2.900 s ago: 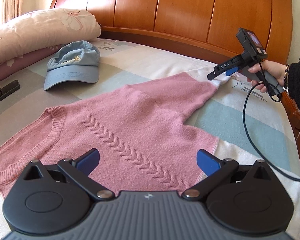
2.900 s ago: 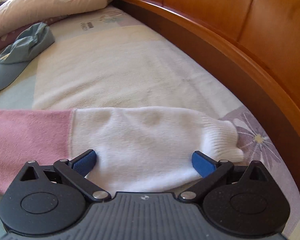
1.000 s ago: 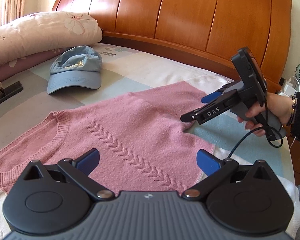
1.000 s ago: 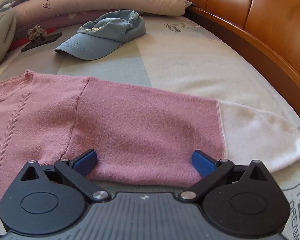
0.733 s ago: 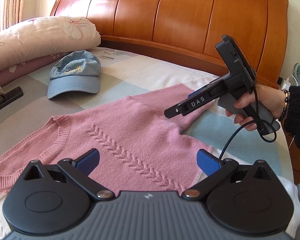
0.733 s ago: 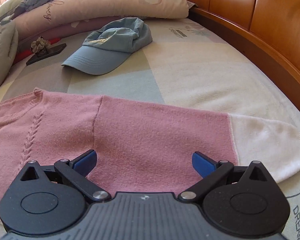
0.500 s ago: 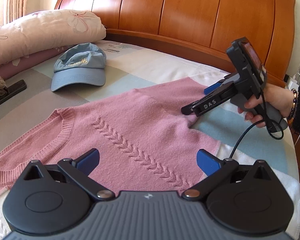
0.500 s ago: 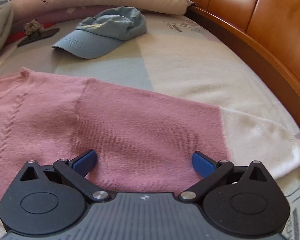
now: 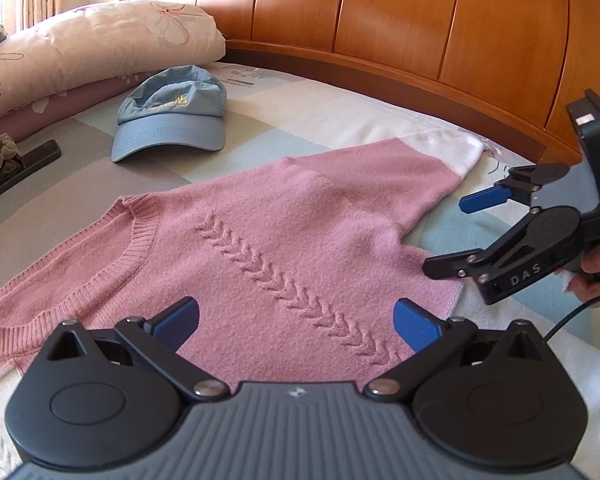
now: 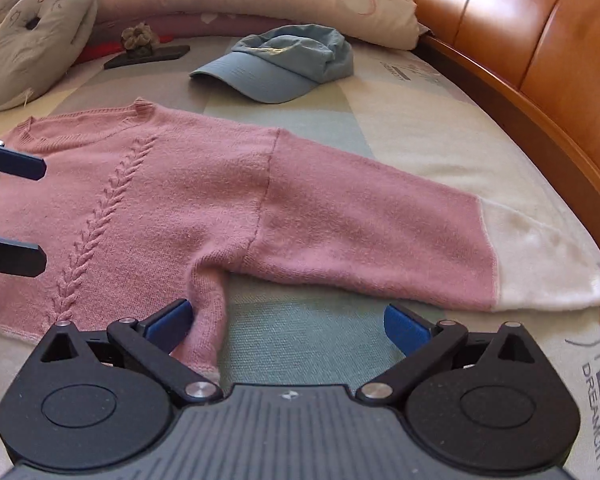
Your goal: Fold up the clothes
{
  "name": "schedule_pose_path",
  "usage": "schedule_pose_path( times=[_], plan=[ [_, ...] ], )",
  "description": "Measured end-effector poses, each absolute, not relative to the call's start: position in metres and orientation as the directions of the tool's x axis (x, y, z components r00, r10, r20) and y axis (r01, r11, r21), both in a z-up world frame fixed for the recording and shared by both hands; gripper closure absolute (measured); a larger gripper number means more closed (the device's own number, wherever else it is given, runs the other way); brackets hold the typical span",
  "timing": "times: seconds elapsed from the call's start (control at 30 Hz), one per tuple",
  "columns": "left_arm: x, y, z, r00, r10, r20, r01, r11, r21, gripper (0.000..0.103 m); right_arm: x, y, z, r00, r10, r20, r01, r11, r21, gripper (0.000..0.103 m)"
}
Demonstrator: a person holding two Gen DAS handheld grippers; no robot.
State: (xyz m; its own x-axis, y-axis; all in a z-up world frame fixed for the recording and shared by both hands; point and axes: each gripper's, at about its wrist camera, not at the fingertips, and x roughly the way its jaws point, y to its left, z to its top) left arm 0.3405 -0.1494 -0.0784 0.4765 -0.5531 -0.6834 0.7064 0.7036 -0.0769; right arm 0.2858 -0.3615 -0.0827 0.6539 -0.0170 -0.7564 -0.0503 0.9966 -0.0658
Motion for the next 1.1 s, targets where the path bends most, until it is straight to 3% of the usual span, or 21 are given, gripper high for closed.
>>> schedule_pose_path(
  times=[0.1, 0.23, 0.4, 0.5, 0.67, 0.77, 0.9, 1.1],
  plan=[
    [0.34, -0.151, -0.08, 0.475, -0.549, -0.687, 0.708, 0.703, -0.072, 0.001, 0.26, -0.355, -0.07, 0.693, 0.012, -0.721, -0.079, 0.995, -0.059, 0.0],
    [0.34, -0.154, -0.083, 0.474, -0.544, -0.692, 0.71, 0.702, -0.066, 0.001, 0.252, -0.339, -0.088, 0.661, -0.108, -0.743, -0.078, 0.974, -0.211, 0.0],
    [0.343, -0.158, -0.088, 0.47, -0.537, -0.7, 0.706, 0.705, -0.068, 0.001, 0.228, -0.366, -0.085, 0.647, -0.139, -0.749, 0.097, 0.99, -0.1, 0.0],
    [0.346, -0.16, -0.093, 0.467, -0.533, -0.706, 0.702, 0.709, -0.071, 0.001, 0.195, -0.352, -0.081, 0.667, -0.149, -0.73, 0.107, 0.989, -0.104, 0.0],
    [0.344, -0.175, -0.107, 0.485, -0.499, -0.718, 0.687, 0.726, -0.041, 0.001, 0.161, -0.331, -0.078, 0.727, 0.036, -0.685, 0.033, 0.996, 0.087, 0.0],
    [0.34, -0.182, -0.105, 0.487, -0.47, -0.736, 0.689, 0.725, -0.006, 0.001, 0.169, -0.327, -0.089, 0.666, 0.09, -0.74, 0.002, 0.993, 0.122, 0.0],
    [0.357, -0.183, -0.081, 0.383, -0.463, -0.799, 0.682, 0.725, -0.092, 0.001, 0.178, -0.332, -0.088, 0.654, 0.048, -0.755, 0.002, 0.998, 0.066, 0.0],
    [0.386, -0.227, -0.025, 0.348, -0.504, -0.791, 0.594, 0.771, -0.23, 0.001, 0.197, -0.371, -0.057, 0.723, 0.029, -0.69, 0.05, 0.994, 0.094, 0.0]
  ],
)
